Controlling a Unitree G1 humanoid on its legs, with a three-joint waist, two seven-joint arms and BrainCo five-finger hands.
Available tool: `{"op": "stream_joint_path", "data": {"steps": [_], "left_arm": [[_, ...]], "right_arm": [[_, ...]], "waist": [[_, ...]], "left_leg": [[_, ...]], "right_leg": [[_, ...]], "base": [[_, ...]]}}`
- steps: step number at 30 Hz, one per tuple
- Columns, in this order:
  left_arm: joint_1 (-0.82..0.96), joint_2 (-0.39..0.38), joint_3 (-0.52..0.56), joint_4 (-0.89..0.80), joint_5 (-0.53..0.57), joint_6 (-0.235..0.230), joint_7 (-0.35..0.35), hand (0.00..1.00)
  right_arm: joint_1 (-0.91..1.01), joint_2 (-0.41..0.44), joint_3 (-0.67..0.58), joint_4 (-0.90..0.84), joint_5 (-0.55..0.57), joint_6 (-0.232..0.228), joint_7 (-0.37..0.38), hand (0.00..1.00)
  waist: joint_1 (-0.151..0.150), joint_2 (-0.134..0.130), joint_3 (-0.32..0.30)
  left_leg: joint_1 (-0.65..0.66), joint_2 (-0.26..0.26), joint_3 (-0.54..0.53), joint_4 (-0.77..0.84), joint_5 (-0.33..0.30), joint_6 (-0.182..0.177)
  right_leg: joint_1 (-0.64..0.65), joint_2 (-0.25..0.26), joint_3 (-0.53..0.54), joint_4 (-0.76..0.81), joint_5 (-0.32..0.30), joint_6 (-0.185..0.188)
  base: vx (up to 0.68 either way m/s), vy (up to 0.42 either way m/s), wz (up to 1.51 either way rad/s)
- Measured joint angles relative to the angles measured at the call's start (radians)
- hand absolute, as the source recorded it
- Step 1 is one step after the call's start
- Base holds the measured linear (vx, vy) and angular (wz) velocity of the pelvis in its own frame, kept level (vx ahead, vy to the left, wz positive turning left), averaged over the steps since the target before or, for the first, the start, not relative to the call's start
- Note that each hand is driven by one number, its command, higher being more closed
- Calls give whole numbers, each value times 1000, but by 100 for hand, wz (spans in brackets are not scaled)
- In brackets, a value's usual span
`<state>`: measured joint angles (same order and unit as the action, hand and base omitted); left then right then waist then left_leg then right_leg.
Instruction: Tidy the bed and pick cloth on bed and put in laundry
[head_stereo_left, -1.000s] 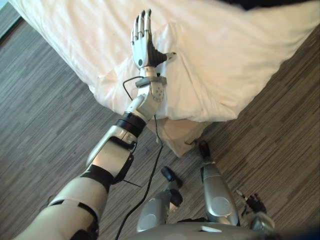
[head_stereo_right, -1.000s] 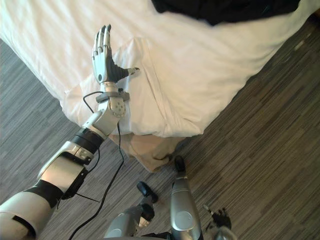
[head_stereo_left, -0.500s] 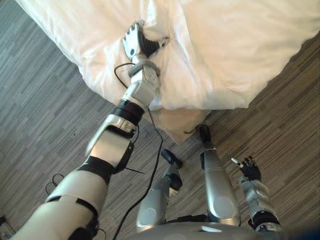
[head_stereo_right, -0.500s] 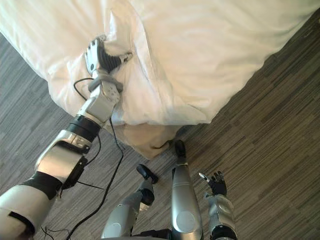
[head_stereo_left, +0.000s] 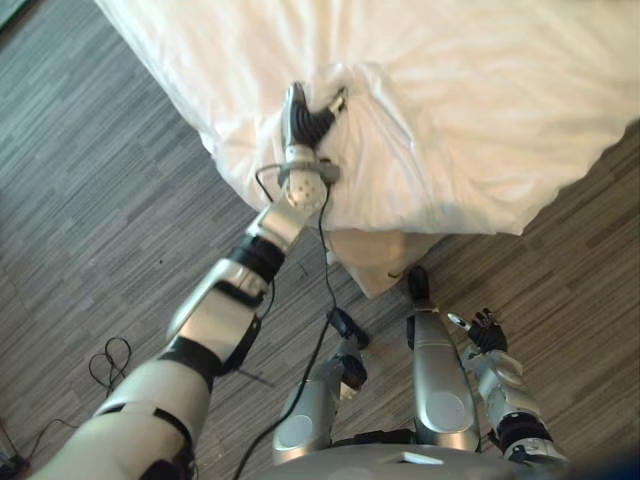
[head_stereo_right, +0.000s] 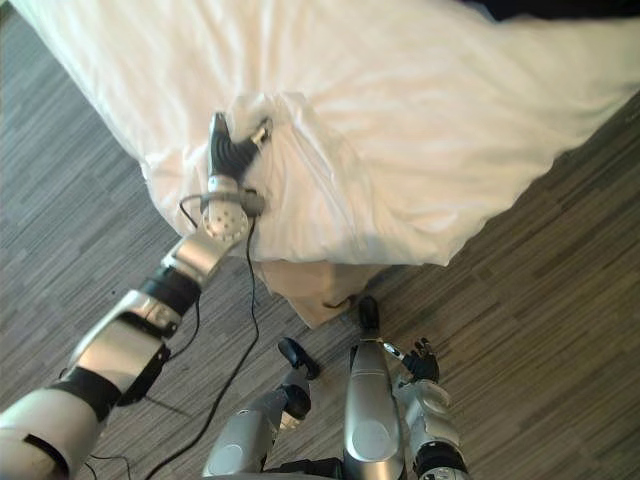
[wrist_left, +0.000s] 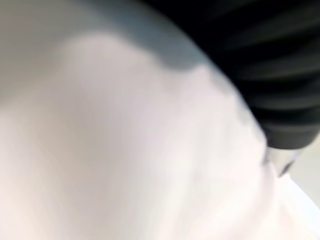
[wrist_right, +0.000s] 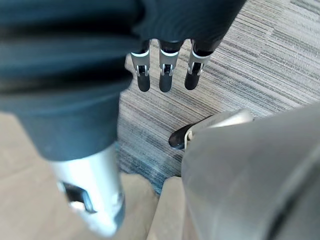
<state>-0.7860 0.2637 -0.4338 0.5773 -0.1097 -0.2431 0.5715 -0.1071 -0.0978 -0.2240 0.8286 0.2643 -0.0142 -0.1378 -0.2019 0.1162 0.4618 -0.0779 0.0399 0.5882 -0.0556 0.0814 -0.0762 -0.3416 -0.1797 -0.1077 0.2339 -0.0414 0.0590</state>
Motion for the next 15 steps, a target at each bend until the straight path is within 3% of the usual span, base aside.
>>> {"op": "stream_joint_path", "data": {"steps": [5, 6, 8, 11, 15], "left_arm": [[387, 27, 54, -258, -122, -112, -177, 100], [456, 27, 61, -297, -145, -119, -214, 0], [598, 18, 73, -358, -166, -135, -296, 0], [761, -12, 74, -383, -177, -137, -398, 0], [929, -34, 71, -357, -196, -106, -574, 0]], "right_arm": [[-2, -34, 84, 136, 53, 71, -41, 0], [2, -32, 93, 147, 71, 83, -45, 0], [18, -31, 116, 152, 88, 103, -47, 0], [28, -22, 128, 154, 89, 126, -45, 0], [85, -21, 133, 158, 115, 151, -22, 0]], "waist": [[8, 0, -105], [19, 0, -127], [50, -3, -162], [67, -13, -203], [106, -41, -258]], "left_leg": [[32, 18, -147, -15, 0, 0], [37, 22, -166, -17, -2, 3], [69, 31, -194, -29, -18, 16], [97, 31, -235, -32, -49, 32], [122, 19, -253, -36, -64, 30]], "right_leg": [[133, 12, -104, -106, 22, 4], [157, 22, -115, -135, 34, 6], [223, 40, -135, -199, 59, 7], [297, 51, -168, -270, 88, 13], [352, 47, -188, -325, 102, 27]], "base": [[41, 24, 54], [24, 22, 31], [20, 22, 25], [-23, 47, 25], [-25, 25, 9]]}}
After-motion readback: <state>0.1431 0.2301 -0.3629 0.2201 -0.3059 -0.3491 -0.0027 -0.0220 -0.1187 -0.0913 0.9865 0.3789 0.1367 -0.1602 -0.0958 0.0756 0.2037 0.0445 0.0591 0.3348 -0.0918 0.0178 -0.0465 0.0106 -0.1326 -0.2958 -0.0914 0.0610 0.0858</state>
